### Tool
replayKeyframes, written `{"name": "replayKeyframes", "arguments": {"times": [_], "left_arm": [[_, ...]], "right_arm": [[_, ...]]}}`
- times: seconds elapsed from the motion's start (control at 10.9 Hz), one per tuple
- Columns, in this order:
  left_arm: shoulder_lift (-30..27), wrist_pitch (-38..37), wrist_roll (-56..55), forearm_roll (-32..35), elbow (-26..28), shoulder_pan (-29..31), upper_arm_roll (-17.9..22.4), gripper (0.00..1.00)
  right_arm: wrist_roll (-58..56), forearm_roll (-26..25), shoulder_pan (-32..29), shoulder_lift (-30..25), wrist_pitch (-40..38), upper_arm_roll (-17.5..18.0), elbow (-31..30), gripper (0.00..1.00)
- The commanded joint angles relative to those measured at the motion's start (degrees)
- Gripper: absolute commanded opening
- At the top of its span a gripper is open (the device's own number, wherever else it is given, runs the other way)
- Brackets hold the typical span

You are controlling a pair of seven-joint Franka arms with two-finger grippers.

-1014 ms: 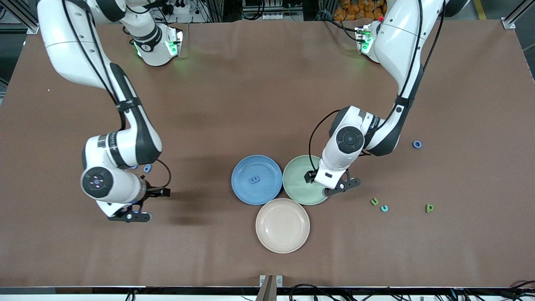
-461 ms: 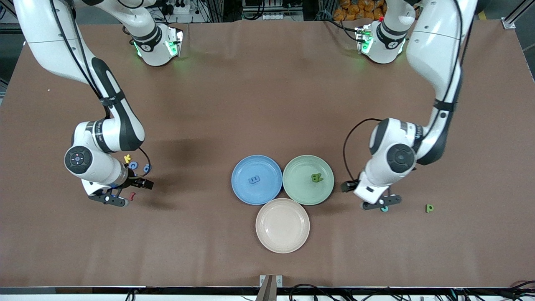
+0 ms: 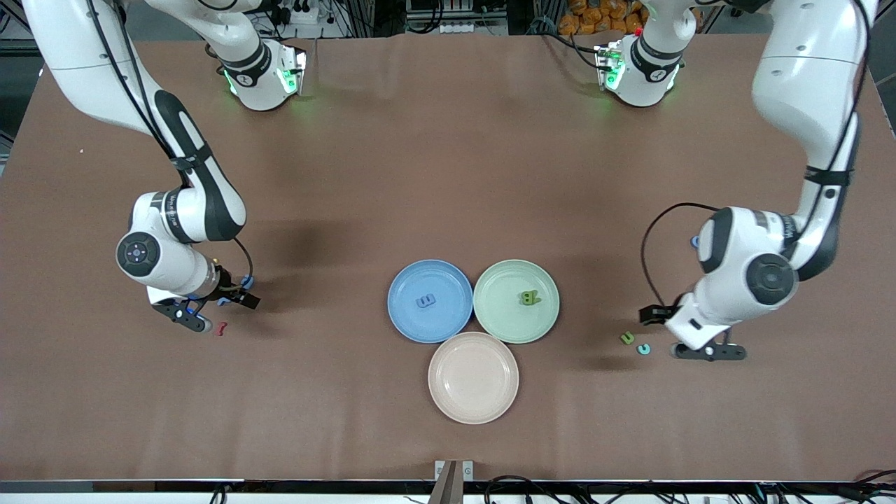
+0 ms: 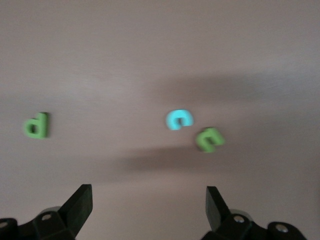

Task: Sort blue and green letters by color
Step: 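Release the B and move both grippers back to the letter groups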

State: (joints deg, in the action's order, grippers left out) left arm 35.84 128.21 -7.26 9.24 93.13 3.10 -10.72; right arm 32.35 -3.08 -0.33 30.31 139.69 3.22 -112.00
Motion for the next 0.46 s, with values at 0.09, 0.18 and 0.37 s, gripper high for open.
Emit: {"name": "replayKeyframes", "arguments": {"times": [0.09, 0.18, 0.37], "left_arm": [[1.4, 0.0, 20.2, 3.4, 0.1, 10.3, -1.5, 1.0], [2.3, 0.3, 23.0, 5.3, -0.1, 12.3, -1.6, 1.0], [3.9, 3.7, 24.0, 5.8, -0.1, 13.0, -1.5, 1.0]], "right_arm": [[0.4, 2.0, -1.3, -2.8, 7.8, 2.1, -8.1, 1.0], [0.4, 2.0, -1.3, -2.8, 7.8, 2.2, -8.5, 1.0], [0.4, 2.0, -1.1, -3.0, 7.8, 2.3, -9.3, 1.0]]}}
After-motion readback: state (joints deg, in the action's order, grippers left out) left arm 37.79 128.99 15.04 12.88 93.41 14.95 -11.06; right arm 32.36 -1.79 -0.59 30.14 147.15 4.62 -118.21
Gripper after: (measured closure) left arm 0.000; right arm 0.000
